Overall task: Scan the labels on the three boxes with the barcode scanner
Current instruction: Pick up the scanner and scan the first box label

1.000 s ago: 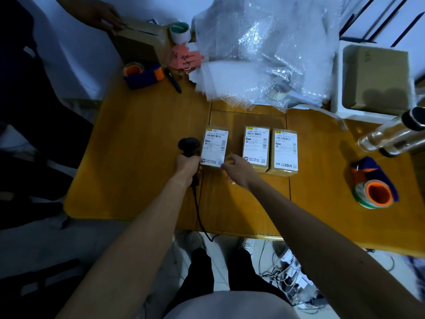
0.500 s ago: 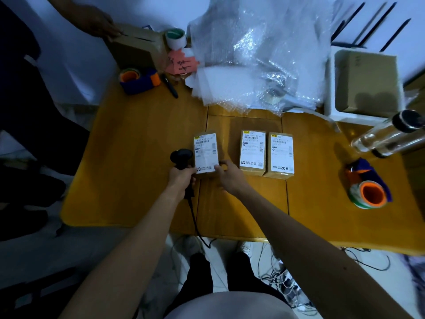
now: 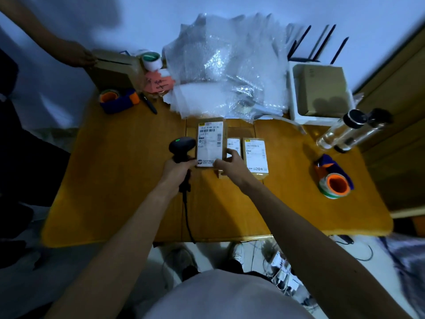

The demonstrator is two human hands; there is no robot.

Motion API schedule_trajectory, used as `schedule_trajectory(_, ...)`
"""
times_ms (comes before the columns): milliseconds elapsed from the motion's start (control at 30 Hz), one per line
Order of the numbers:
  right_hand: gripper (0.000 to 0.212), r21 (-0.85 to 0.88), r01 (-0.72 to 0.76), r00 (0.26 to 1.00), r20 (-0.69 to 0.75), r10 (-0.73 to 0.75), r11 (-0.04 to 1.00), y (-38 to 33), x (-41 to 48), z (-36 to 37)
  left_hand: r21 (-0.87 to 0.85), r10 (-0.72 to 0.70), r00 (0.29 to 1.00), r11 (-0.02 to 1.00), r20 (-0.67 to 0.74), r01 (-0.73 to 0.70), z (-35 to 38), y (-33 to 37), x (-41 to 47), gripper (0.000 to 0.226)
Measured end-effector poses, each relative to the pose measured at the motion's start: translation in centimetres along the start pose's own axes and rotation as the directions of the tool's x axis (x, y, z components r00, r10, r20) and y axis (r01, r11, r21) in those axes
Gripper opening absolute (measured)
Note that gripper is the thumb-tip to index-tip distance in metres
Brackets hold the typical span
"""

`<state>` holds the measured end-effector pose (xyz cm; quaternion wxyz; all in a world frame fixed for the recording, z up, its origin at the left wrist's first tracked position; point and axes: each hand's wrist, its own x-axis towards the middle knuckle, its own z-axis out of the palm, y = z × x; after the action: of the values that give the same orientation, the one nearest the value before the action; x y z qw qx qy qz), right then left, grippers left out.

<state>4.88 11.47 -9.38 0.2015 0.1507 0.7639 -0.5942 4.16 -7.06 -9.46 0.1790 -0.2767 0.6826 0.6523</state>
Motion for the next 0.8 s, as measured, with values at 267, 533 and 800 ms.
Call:
schedule_trajectory(267,0.070,0.210,-0.093,0.994,-0.040,0.104,0.973,2.3,-1.0,-4.0,0.079,0.083,0.990,0.993,0.117,-0.093,3.5,-1.1,-1.5,0.013)
schedule_trajectory(533,0.043,0.249,-0.090,0.994,-0.031,0.101,0.964,4.6,-2.0,-6.0,0.045,0.061,0.986,0.997,0.153,-0.069,5.1,-1.8,-3.3,0.007)
schedule_trajectory(800,0.069,0.278,-0.109,0.992,-0.036,0.124,0.954,6.0,-1.8,-7.8,-0.004,0.067,0.939,0.998,0.337,-0.070,5.0,-1.6,-4.4,0.029)
